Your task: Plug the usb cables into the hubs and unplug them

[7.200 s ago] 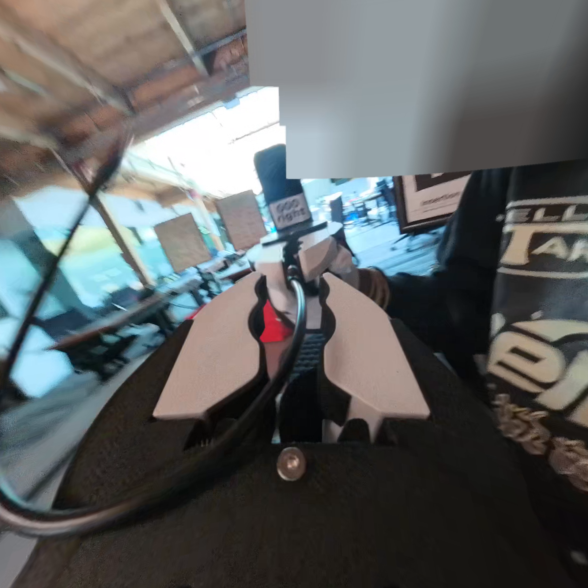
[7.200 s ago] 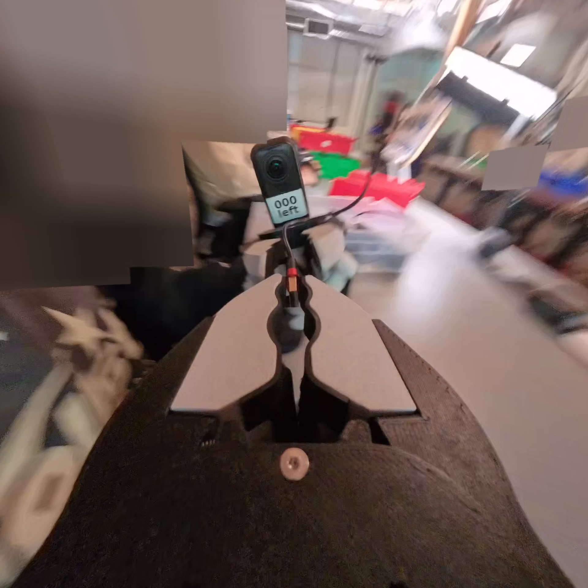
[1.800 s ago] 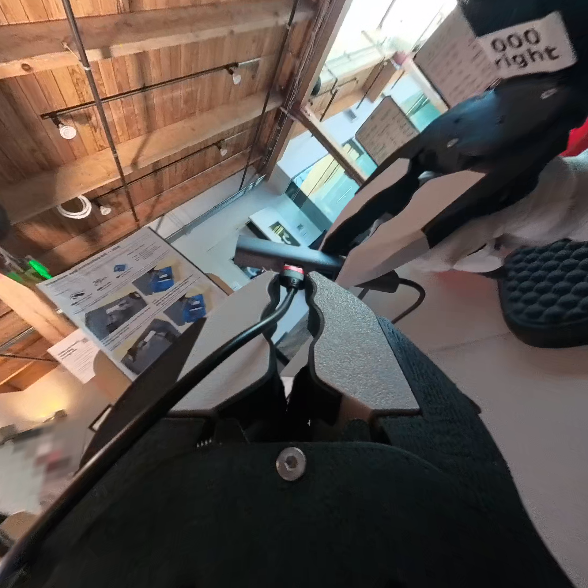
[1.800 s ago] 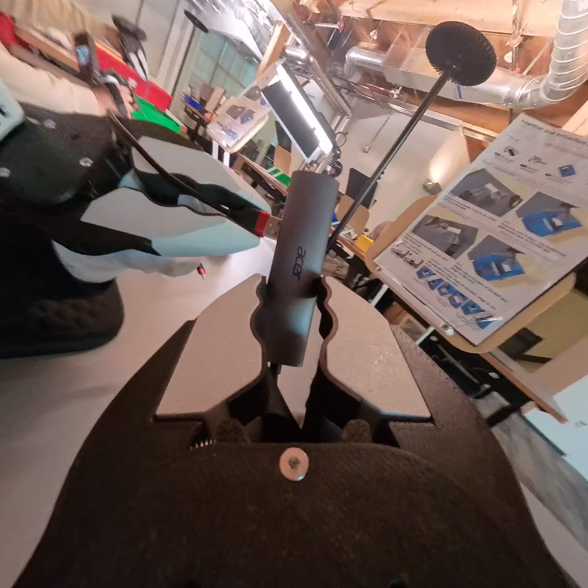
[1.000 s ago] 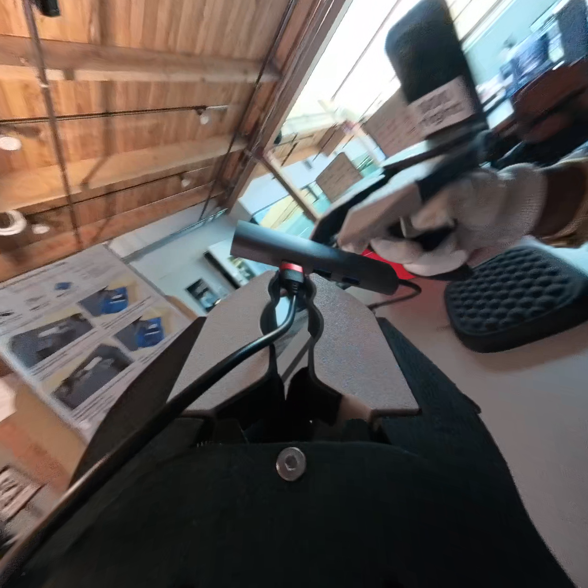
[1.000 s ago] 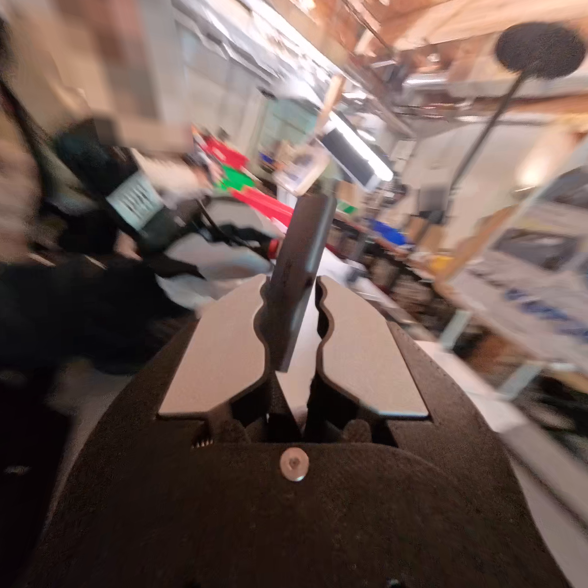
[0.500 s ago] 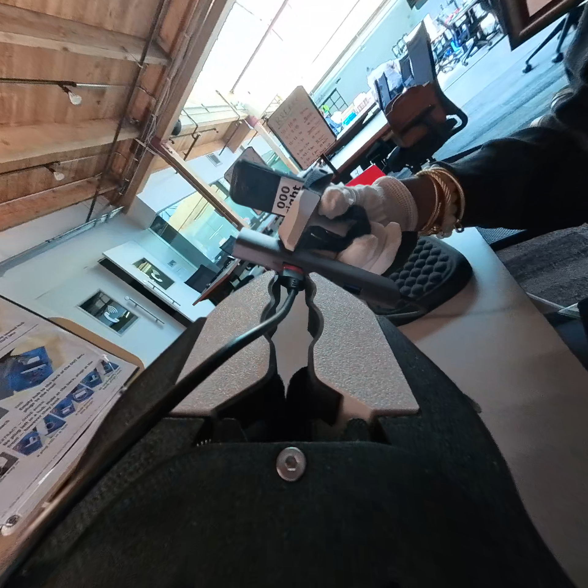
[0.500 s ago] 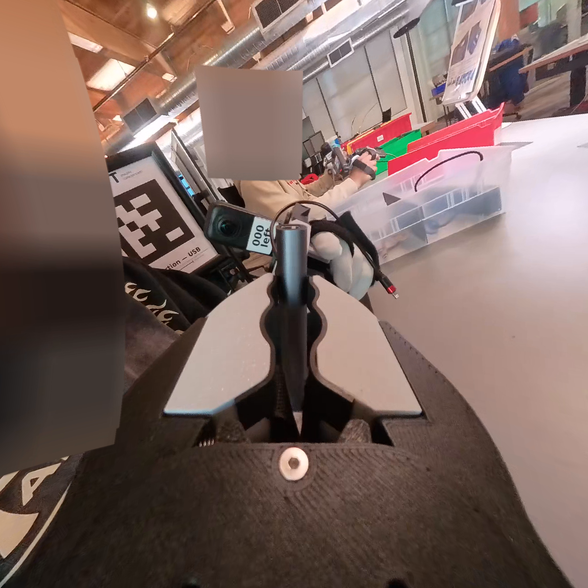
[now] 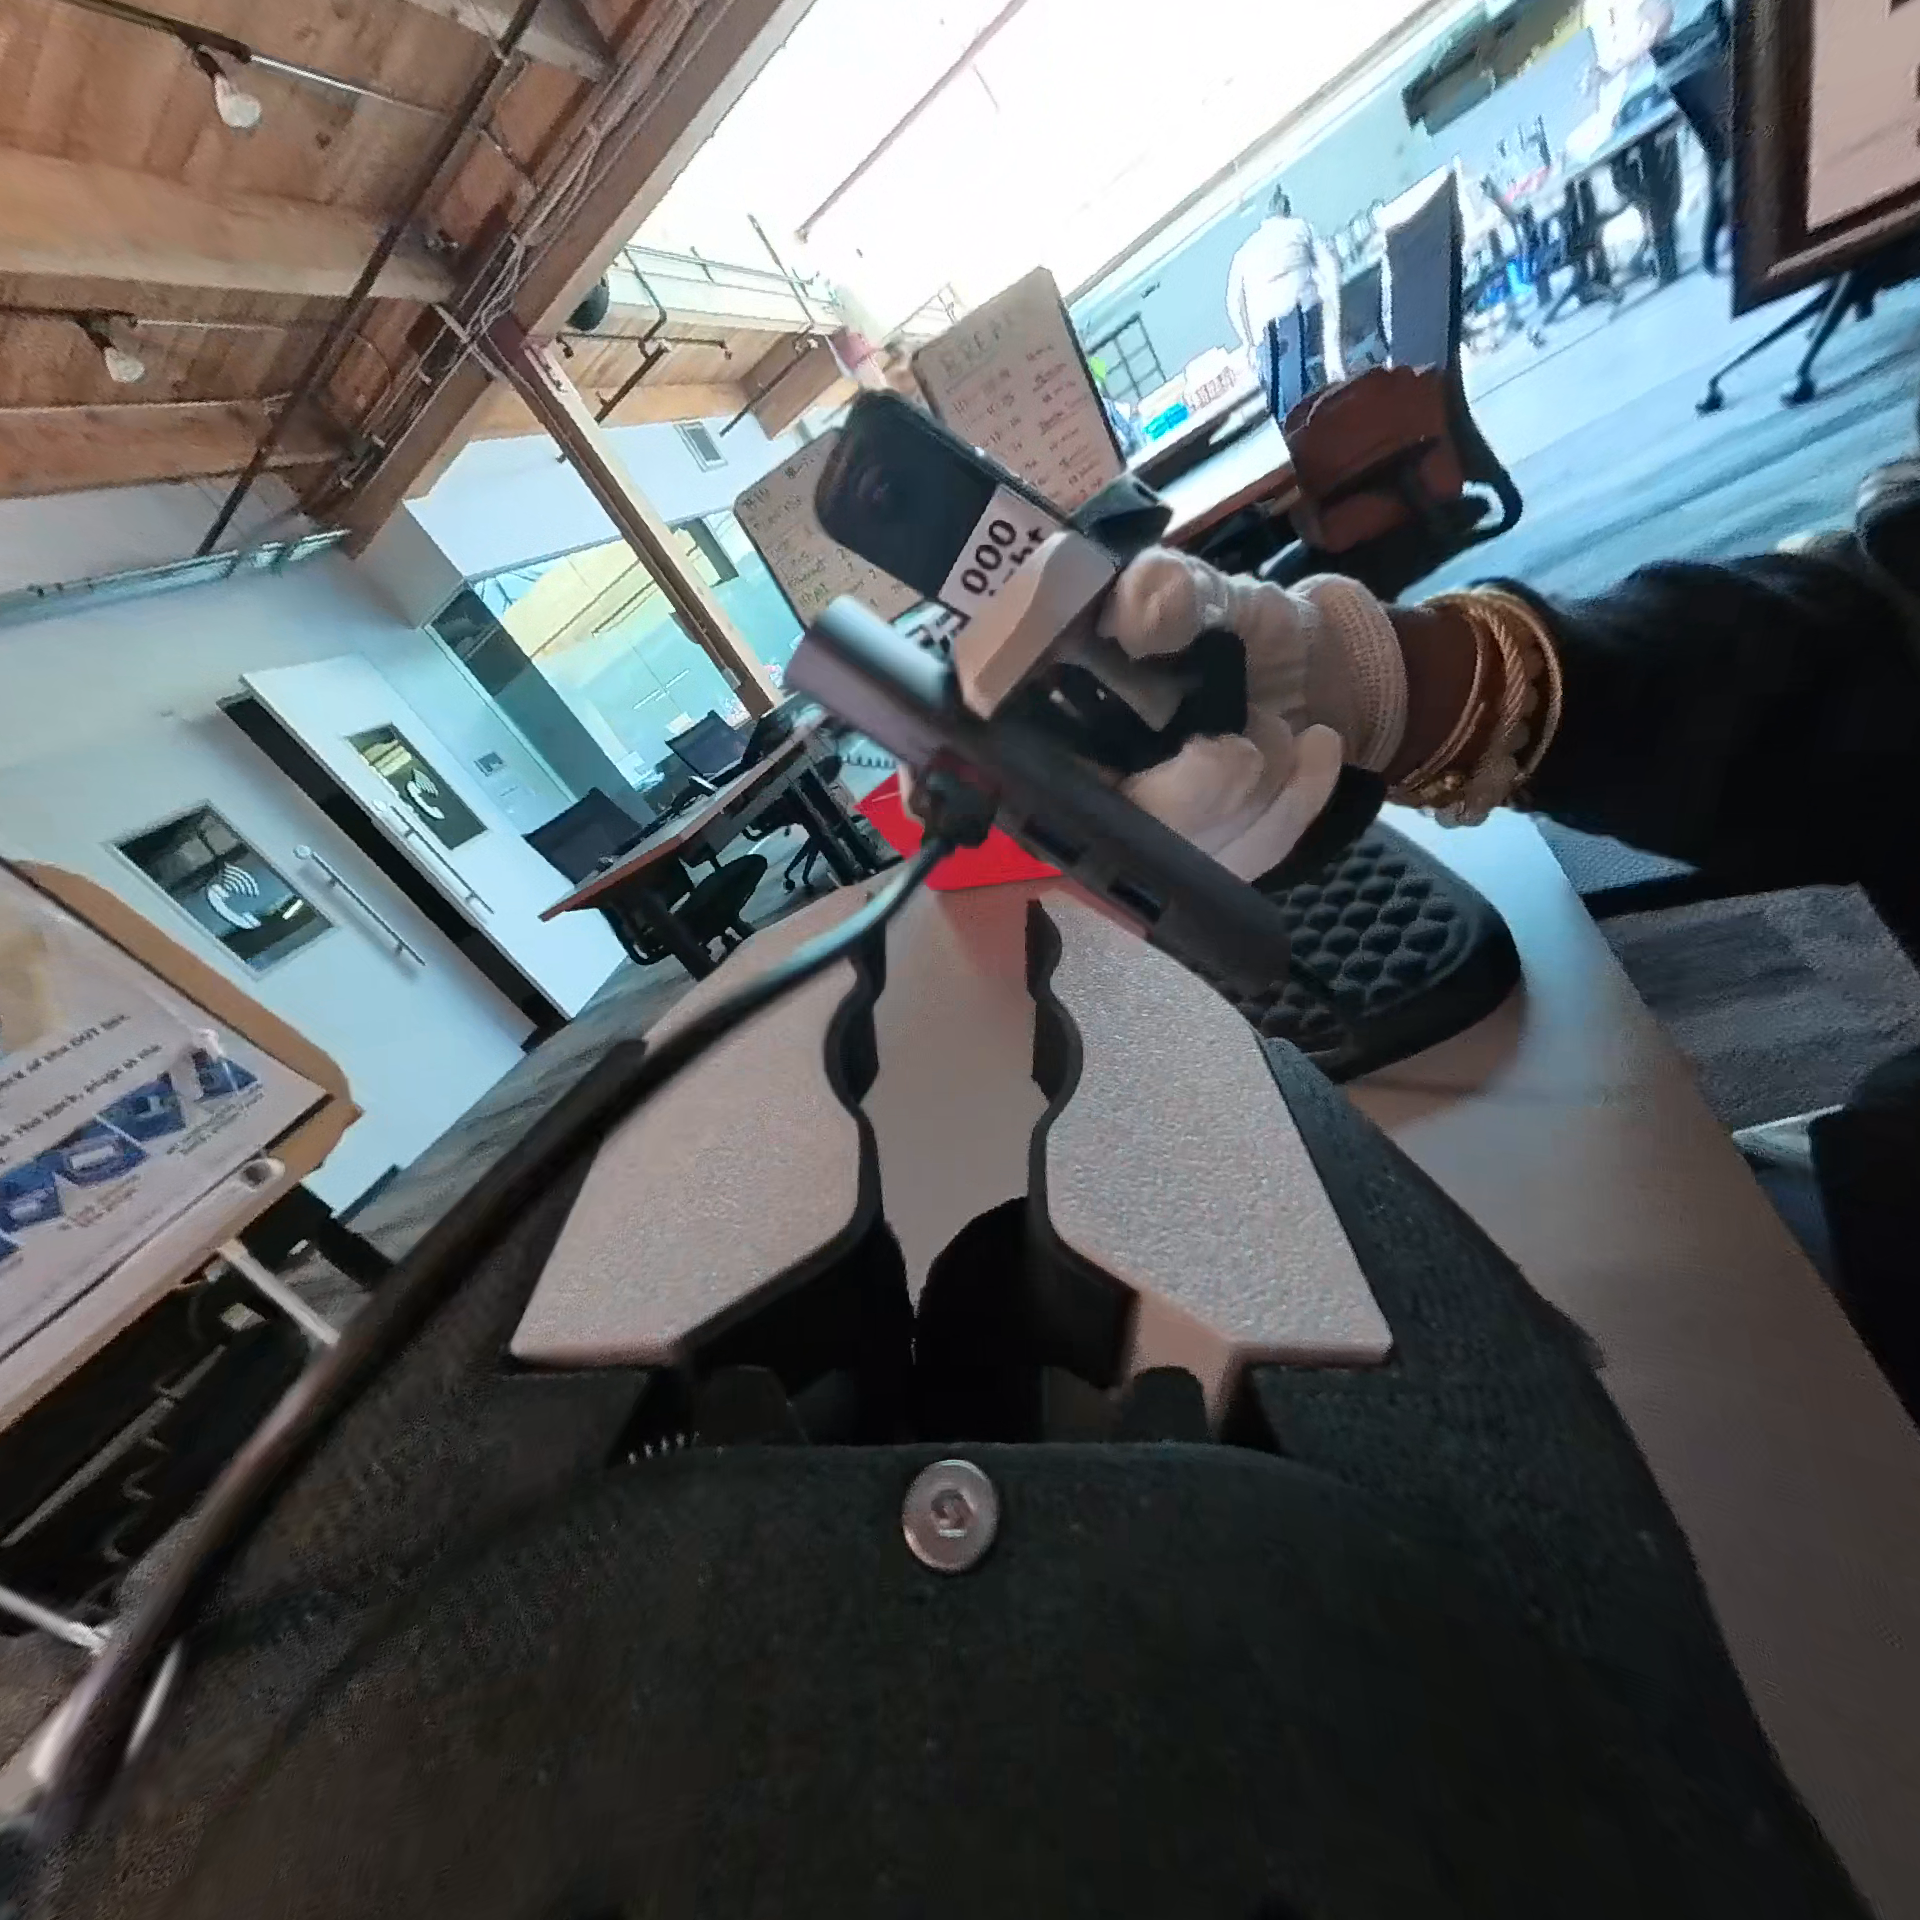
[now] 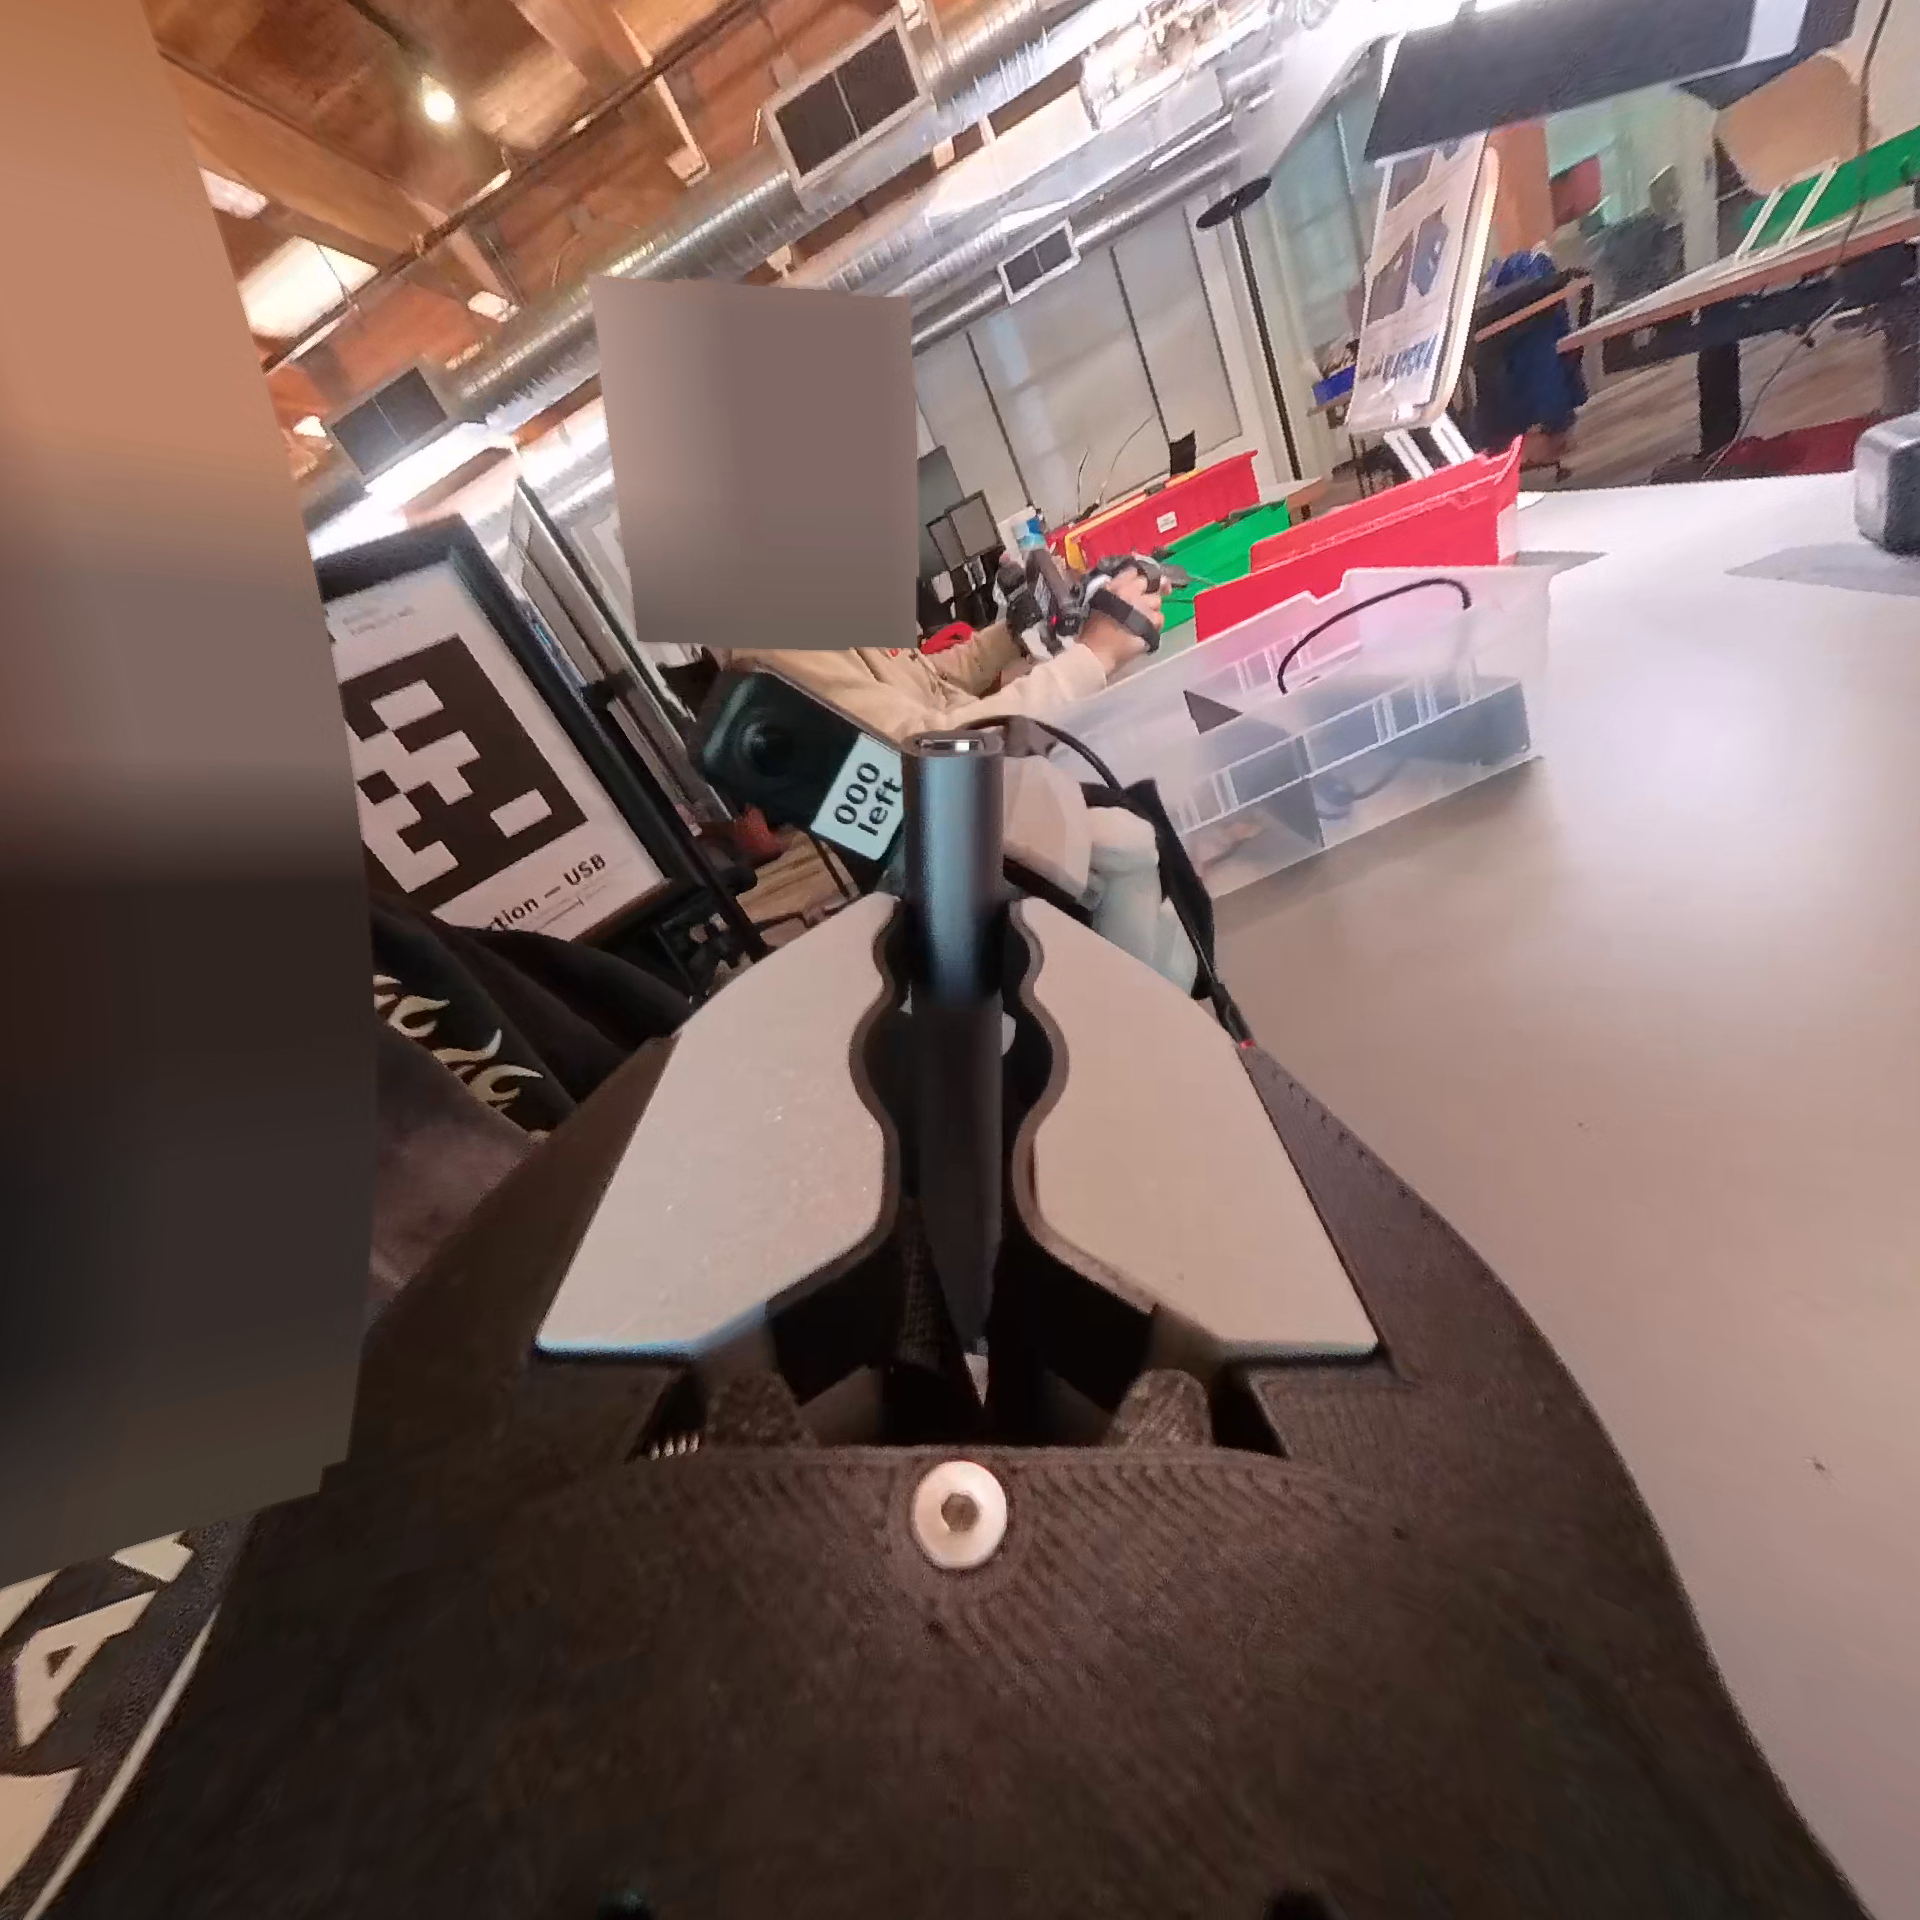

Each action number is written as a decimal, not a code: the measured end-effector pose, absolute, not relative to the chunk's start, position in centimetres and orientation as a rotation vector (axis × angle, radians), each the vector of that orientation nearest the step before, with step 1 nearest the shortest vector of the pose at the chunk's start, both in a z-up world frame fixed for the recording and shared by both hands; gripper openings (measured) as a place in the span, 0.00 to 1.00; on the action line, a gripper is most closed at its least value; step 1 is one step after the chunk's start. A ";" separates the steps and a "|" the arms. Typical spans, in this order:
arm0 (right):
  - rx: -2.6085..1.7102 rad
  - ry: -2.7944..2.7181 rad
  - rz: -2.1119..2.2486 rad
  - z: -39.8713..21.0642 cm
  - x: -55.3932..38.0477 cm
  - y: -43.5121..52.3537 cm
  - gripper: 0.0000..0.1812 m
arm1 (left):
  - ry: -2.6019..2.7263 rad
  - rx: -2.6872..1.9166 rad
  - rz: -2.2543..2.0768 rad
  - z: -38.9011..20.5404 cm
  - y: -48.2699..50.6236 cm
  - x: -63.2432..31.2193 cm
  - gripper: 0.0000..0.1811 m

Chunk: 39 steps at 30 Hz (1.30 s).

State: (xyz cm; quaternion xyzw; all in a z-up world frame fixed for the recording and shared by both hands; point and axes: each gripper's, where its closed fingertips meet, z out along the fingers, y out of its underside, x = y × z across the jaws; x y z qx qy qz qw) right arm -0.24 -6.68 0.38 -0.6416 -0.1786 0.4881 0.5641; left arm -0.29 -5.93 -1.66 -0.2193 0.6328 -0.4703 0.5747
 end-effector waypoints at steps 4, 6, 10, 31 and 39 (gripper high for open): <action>-1.514 -0.276 1.105 1.2 4.0 -6.6 0.09 | 1.460 -0.612 -1.312 -1.3 -5.1 -1.0 0.14; -1.573 -0.193 1.048 0.5 7.0 -6.4 0.09 | 1.498 -0.633 -1.478 -1.3 -5.7 -1.5 0.14; -1.818 -0.043 1.015 -4.6 11.4 -5.8 0.09 | 1.392 -0.502 -1.586 0.7 -6.3 -3.0 0.14; -2.157 -0.144 0.211 -10.1 15.9 -4.0 0.32 | 1.017 -0.524 -1.359 3.5 -1.6 -3.9 0.20; -1.197 -0.229 -0.322 7.4 14.7 -8.0 0.51 | 0.781 -0.540 -1.312 5.2 1.3 -6.0 0.23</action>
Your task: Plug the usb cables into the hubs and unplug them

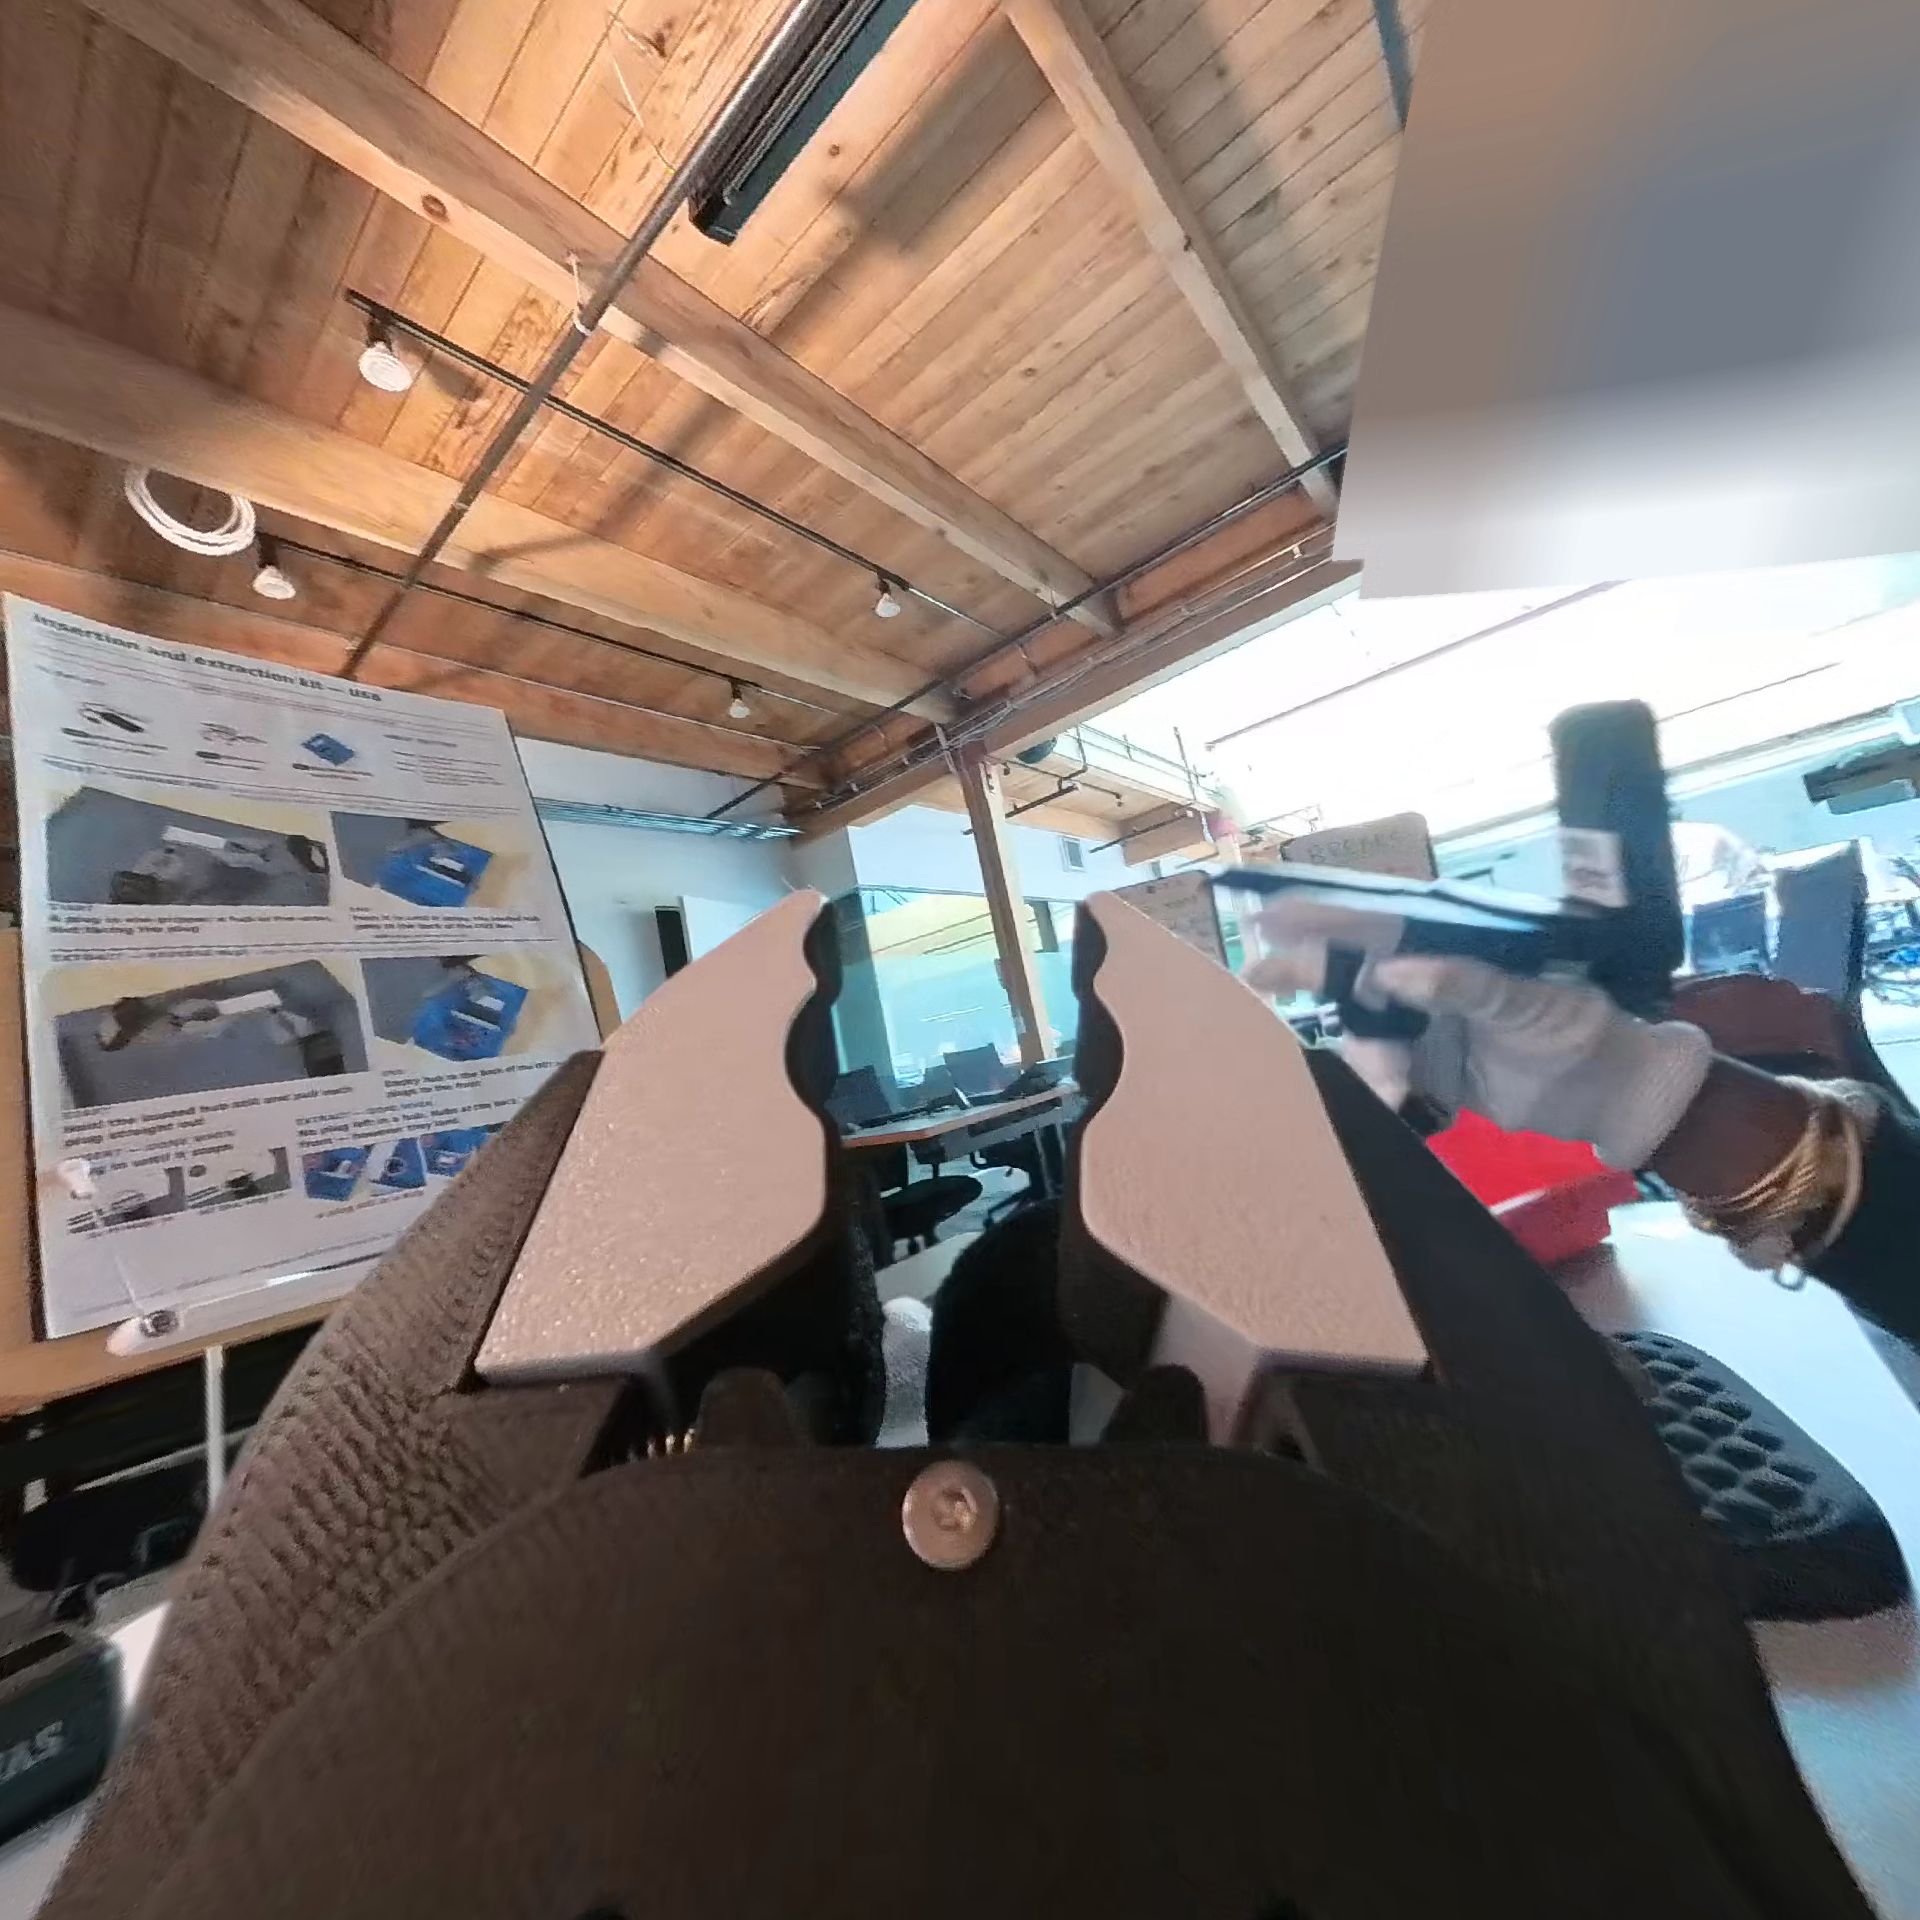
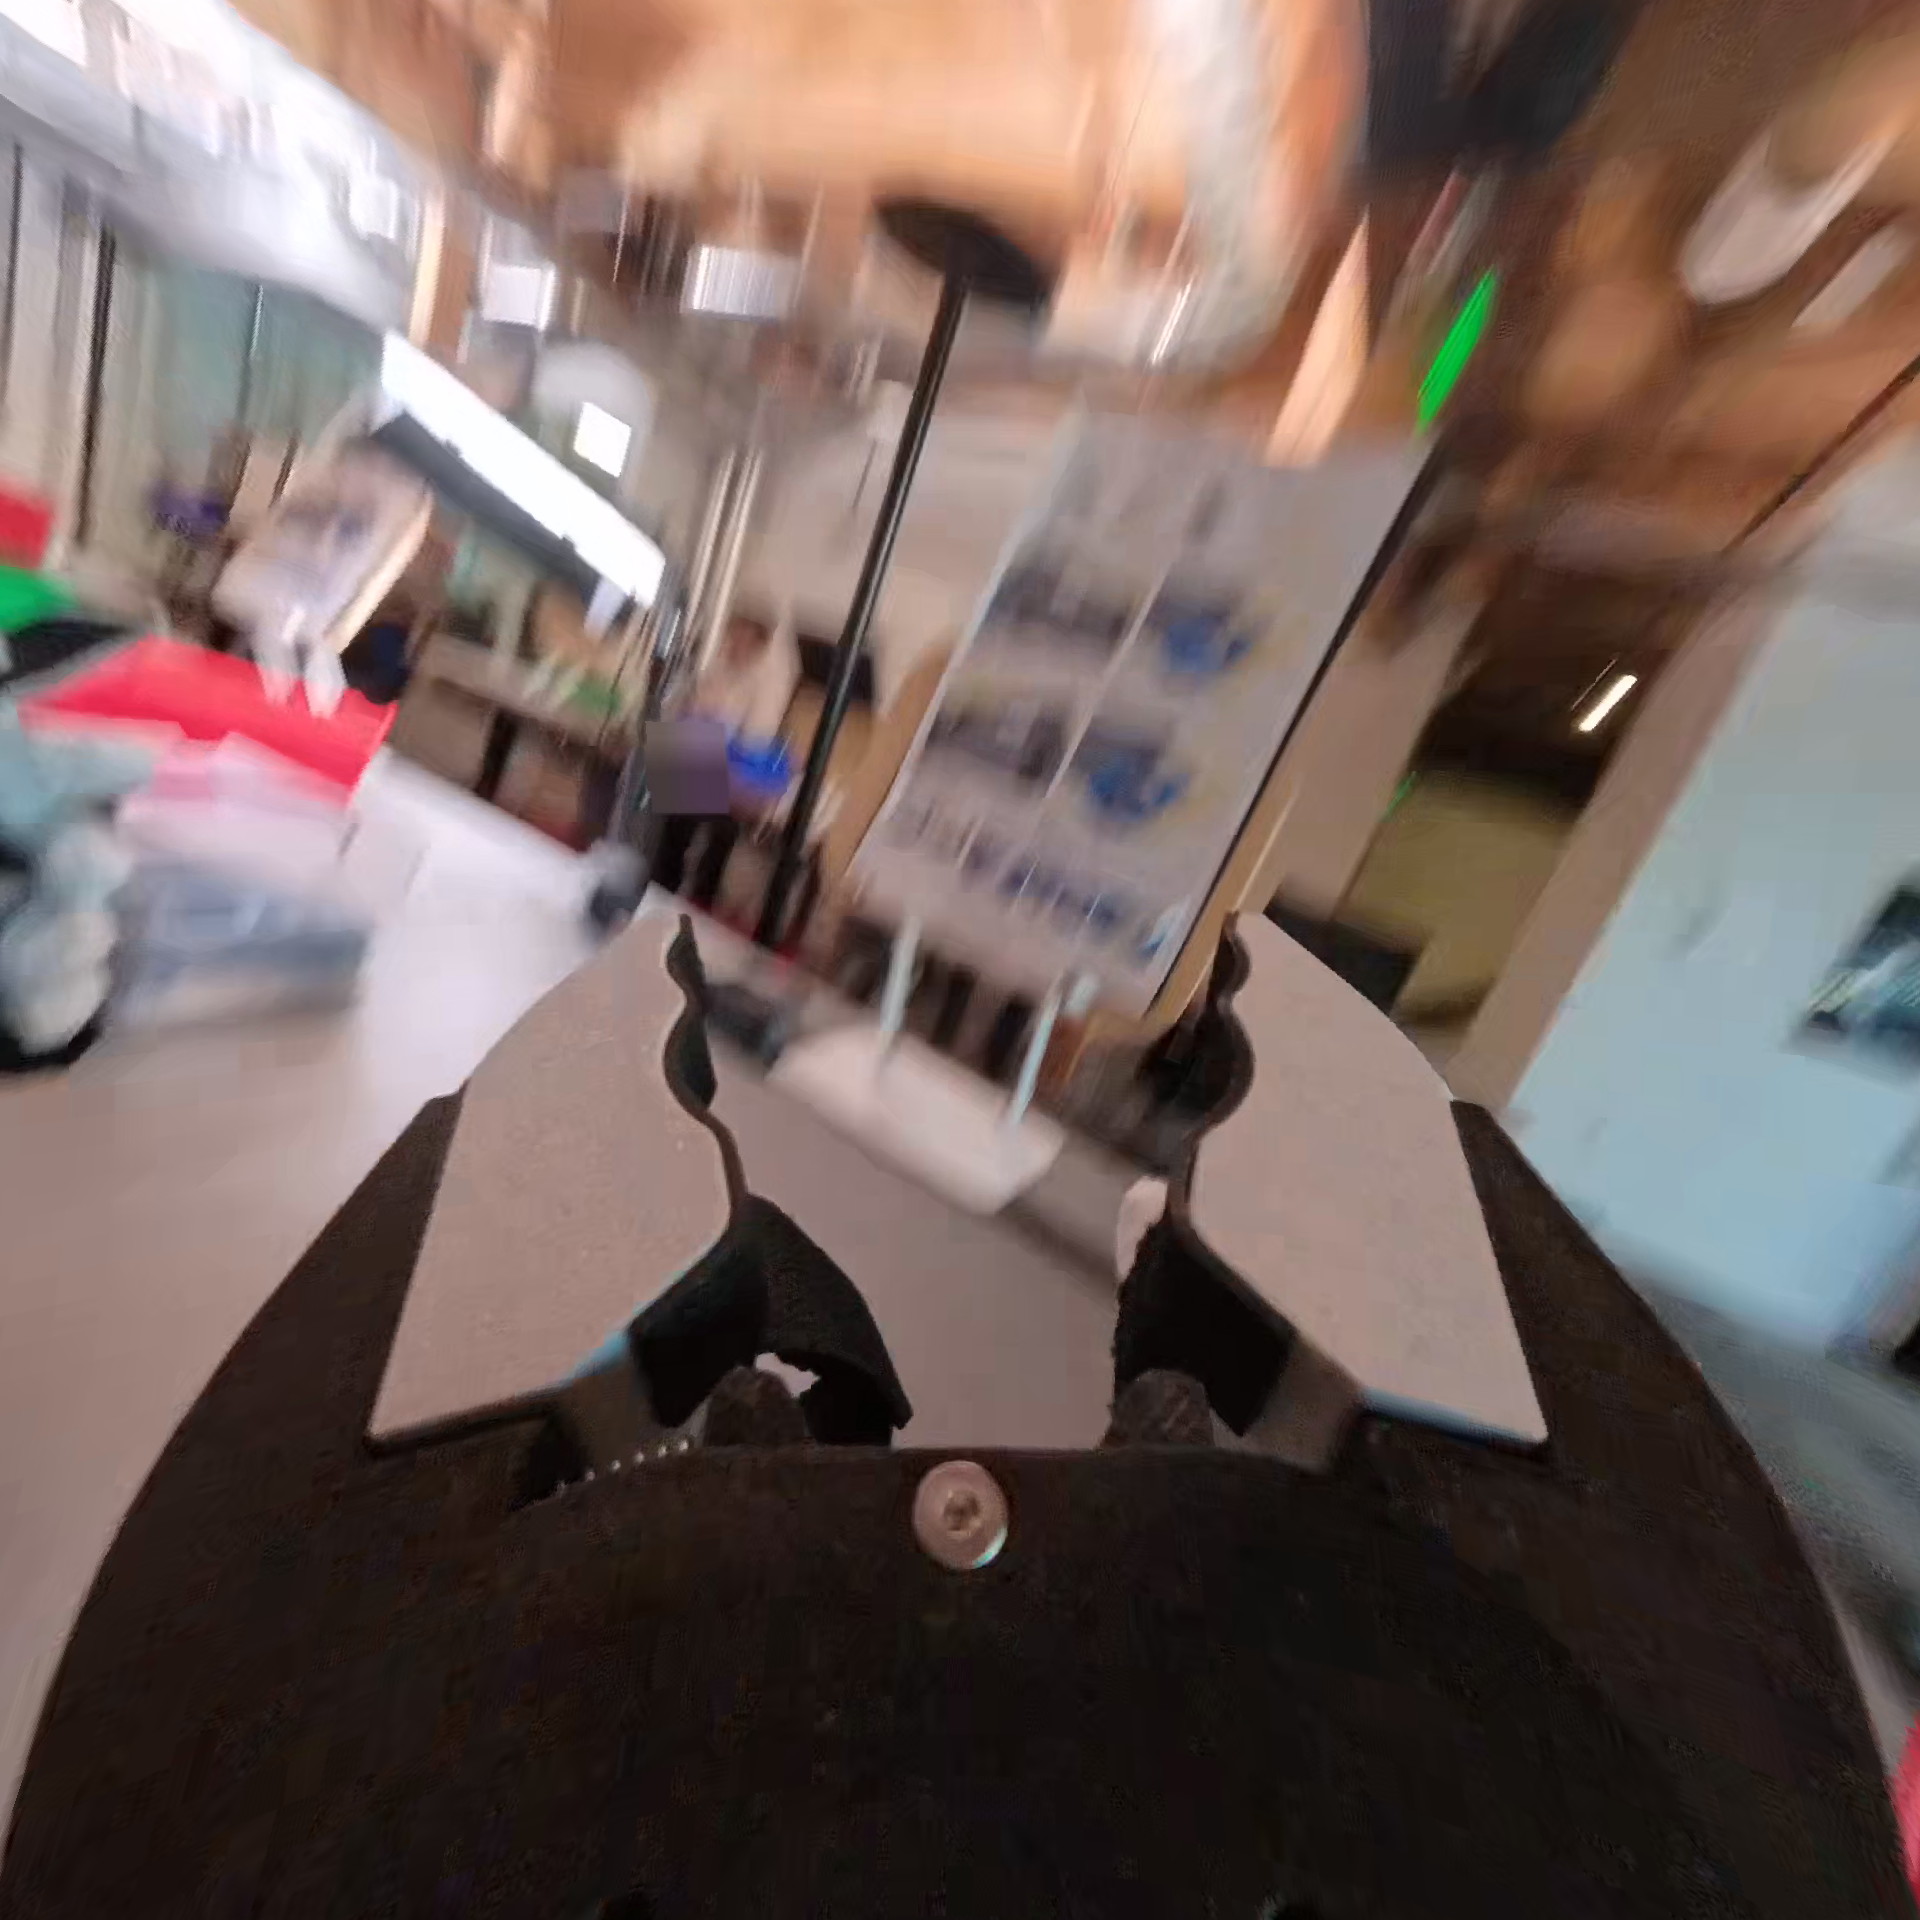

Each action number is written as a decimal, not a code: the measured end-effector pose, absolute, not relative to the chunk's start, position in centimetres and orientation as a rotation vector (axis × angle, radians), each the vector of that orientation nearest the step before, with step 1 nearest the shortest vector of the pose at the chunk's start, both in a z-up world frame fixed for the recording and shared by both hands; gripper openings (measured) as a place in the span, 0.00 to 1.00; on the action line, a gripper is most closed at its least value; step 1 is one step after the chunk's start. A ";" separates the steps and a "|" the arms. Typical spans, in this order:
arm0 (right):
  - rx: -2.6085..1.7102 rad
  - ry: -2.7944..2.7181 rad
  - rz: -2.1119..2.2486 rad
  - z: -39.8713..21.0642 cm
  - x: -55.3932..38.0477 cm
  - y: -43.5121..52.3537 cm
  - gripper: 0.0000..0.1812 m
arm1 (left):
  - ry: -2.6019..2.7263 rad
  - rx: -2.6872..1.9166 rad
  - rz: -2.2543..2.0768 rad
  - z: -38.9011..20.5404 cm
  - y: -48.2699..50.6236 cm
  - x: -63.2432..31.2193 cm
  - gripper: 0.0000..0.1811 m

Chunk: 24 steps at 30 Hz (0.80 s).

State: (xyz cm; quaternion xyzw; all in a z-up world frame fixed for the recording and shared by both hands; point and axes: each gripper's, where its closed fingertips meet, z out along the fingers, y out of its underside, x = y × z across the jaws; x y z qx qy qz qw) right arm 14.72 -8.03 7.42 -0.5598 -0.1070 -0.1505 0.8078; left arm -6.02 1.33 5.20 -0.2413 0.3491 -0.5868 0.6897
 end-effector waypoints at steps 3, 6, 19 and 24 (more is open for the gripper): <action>-0.878 -0.242 -0.457 11.7 13.1 -12.1 0.49 | 0.815 -0.535 -1.292 5.0 1.0 -5.6 0.23; -0.783 -0.257 -0.458 13.4 11.6 -13.9 0.58 | 0.835 -0.531 -1.261 4.8 0.8 -5.4 0.23; -0.394 -0.244 -0.674 15.9 8.4 -20.6 0.56 | 1.167 -0.544 -0.776 7.4 1.8 -9.4 0.24; -0.393 -0.219 -0.654 16.2 8.9 -20.9 0.55 | 1.176 -0.919 -0.441 6.4 9.2 -20.0 0.24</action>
